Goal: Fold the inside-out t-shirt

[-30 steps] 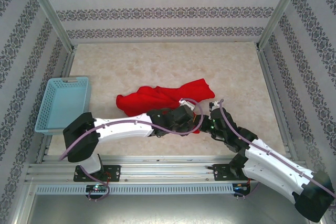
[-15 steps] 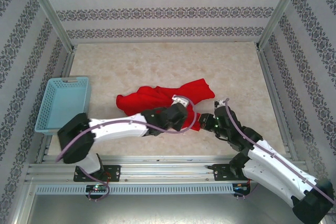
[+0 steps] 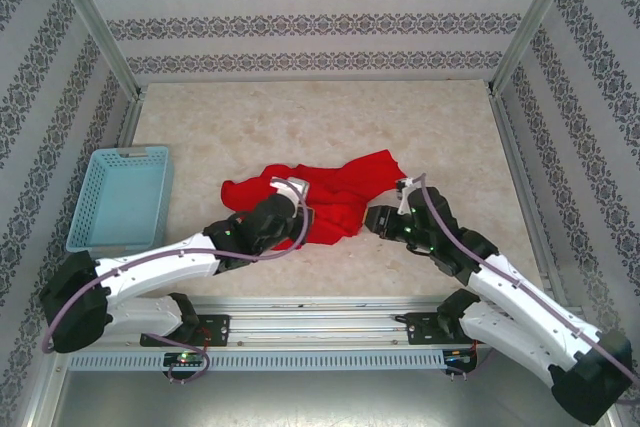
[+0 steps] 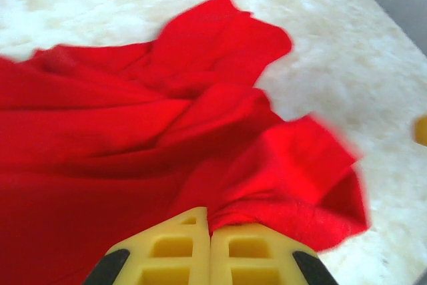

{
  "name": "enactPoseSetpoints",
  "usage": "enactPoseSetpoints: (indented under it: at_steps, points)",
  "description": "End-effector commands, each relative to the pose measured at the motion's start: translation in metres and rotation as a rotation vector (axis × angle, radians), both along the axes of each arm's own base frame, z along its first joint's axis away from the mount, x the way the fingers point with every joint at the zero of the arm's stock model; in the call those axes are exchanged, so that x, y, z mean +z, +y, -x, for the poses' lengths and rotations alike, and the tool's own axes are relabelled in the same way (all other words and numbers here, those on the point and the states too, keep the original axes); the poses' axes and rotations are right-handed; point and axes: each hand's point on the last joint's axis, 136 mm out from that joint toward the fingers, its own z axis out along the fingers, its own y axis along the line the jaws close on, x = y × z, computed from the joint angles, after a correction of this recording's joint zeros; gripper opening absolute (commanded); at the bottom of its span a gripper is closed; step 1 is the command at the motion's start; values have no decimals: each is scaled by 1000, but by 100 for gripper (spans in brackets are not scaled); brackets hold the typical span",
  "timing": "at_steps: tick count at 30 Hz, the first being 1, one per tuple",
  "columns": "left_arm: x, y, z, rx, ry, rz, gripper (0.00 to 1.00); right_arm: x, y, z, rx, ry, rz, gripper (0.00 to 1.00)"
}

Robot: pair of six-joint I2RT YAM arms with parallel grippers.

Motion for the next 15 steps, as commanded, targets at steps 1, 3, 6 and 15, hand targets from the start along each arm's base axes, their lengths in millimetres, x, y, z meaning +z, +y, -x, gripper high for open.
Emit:
enactPoseSetpoints:
  at_steps: [1,3,6,15]
  points:
    - [26,40,-13,147,-29,106,0,11,-15,-16,-62,-78,135,71]
    - [36,72,-11,228,-67,111,0,-10,-47,-32,-188,-14,235,80]
    - [46,104,-1,284,-97,126,0,-39,-78,-58,-298,91,285,81]
    - [69,165,22,437,-180,110,0,-97,-64,-128,-301,292,387,83]
